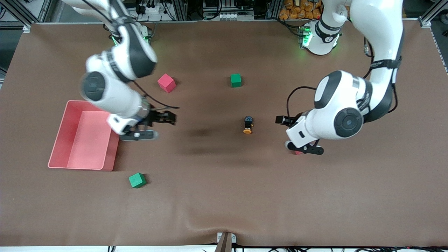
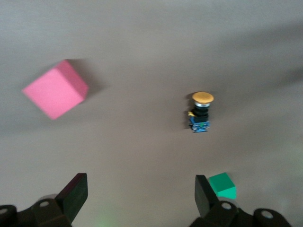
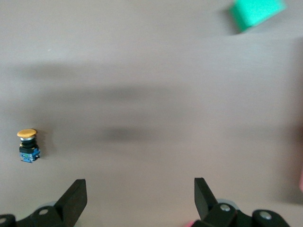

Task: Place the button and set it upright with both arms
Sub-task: 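Set the button down with the right gripper while the left gripper approaches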

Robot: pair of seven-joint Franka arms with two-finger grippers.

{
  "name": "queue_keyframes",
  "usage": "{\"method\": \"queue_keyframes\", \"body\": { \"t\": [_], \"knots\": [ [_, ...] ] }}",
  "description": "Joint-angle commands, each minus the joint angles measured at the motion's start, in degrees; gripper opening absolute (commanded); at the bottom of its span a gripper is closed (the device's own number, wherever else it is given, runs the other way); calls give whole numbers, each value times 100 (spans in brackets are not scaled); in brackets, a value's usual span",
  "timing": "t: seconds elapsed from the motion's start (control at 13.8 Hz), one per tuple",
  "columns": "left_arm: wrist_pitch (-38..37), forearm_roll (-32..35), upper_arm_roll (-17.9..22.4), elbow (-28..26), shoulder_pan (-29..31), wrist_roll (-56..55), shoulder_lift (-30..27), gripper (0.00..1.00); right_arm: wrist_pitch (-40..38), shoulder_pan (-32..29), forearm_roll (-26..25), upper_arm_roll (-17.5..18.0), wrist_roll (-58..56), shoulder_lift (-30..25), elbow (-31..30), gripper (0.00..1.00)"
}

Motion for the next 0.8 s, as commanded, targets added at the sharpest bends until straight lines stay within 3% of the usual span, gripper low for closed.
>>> {"method": "queue_keyframes", "body": {
  "t": [0.0,0.15,0.44,0.73],
  "knots": [
    [-50,-88,35,535,-420,-478,528,100,-563,-568,-465,108,-481,-725,-205,100],
    [-15,-53,88,544,-693,-515,677,100,-1030,-946,-1134,117,-799,-884,24,100],
    [221,-26,114,640,-1167,-620,1099,100,-1769,-1895,-1197,55,-2107,-972,611,100],
    [424,244,255,649,-1642,-638,1512,100,-2577,-2239,-1285,90,-2153,-1060,1359,100]
  ]
}}
